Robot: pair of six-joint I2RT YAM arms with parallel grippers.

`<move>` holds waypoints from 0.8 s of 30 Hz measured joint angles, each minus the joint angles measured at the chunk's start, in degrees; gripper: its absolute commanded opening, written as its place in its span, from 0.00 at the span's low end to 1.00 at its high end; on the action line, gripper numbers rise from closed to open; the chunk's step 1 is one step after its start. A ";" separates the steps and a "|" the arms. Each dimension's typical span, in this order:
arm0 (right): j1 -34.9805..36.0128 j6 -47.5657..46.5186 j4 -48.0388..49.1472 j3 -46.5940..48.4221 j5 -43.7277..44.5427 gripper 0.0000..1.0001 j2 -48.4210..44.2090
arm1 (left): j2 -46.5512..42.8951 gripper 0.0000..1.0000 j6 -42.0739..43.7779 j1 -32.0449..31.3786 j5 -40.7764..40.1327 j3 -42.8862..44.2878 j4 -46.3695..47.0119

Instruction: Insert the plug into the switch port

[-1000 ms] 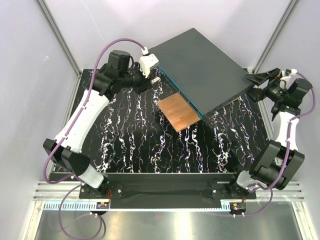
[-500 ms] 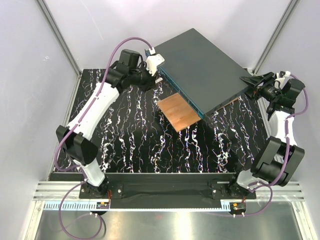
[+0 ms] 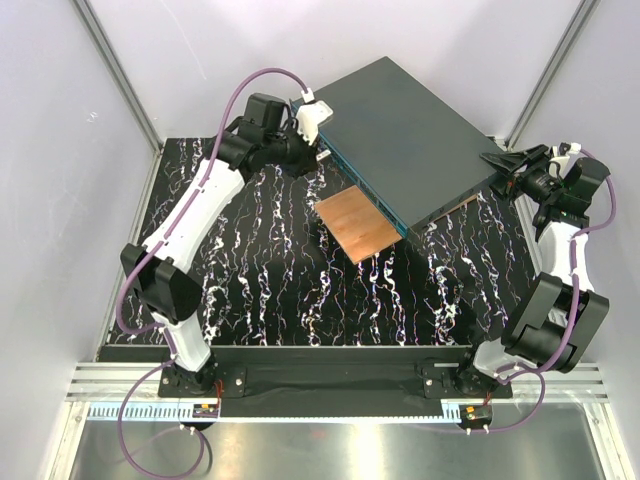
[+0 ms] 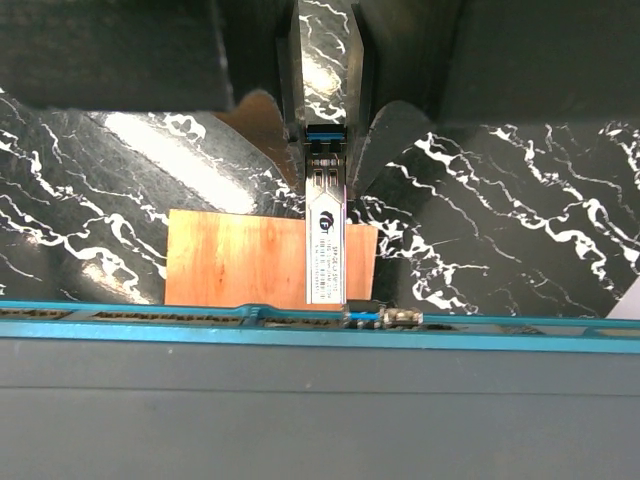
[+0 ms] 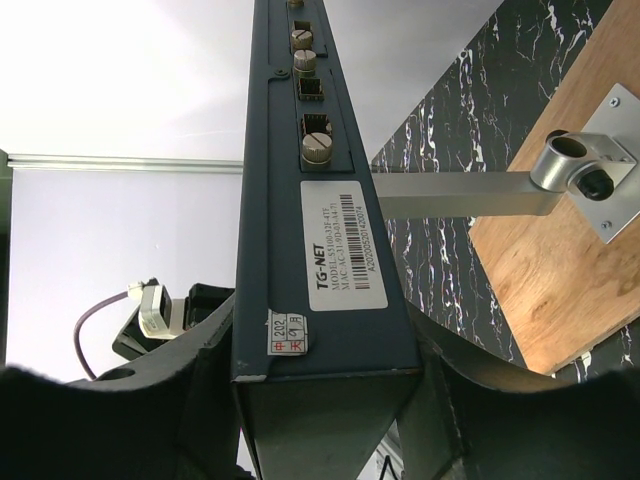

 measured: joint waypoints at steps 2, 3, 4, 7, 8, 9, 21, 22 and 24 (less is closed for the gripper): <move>0.00 0.13 0.00 0.00 -0.02 0.00 0.00 | 0.11 0.00 -0.46 -0.31 0.22 0.00 0.02; 0.00 0.15 0.02 0.00 0.00 0.00 0.00 | 0.13 0.00 -0.68 -0.46 0.37 0.00 0.02; 0.00 0.17 0.00 0.00 0.00 0.00 0.00 | 0.13 0.00 -0.87 -0.55 0.46 0.00 0.02; 0.00 0.20 0.00 0.00 -0.02 0.00 0.00 | 0.13 0.00 -1.25 -0.81 0.59 -0.02 0.04; 0.00 0.20 0.00 0.00 0.00 0.00 0.00 | 0.15 0.00 -1.36 -0.87 0.59 -0.02 0.07; 0.00 0.22 0.00 0.00 0.00 0.00 0.00 | 0.22 0.00 -1.44 -0.94 0.59 -0.02 0.07; 0.00 0.33 0.02 0.00 -0.02 0.00 0.00 | 2.71 0.00 -1.46 -0.98 0.50 -0.02 0.83; 0.00 0.33 0.02 0.00 -0.02 0.00 0.00 | 2.82 0.00 -1.49 -0.98 0.44 -0.02 0.83; 0.00 0.33 0.02 0.00 -0.02 0.00 0.00 | 2.84 0.00 -1.46 -0.98 0.31 0.00 0.83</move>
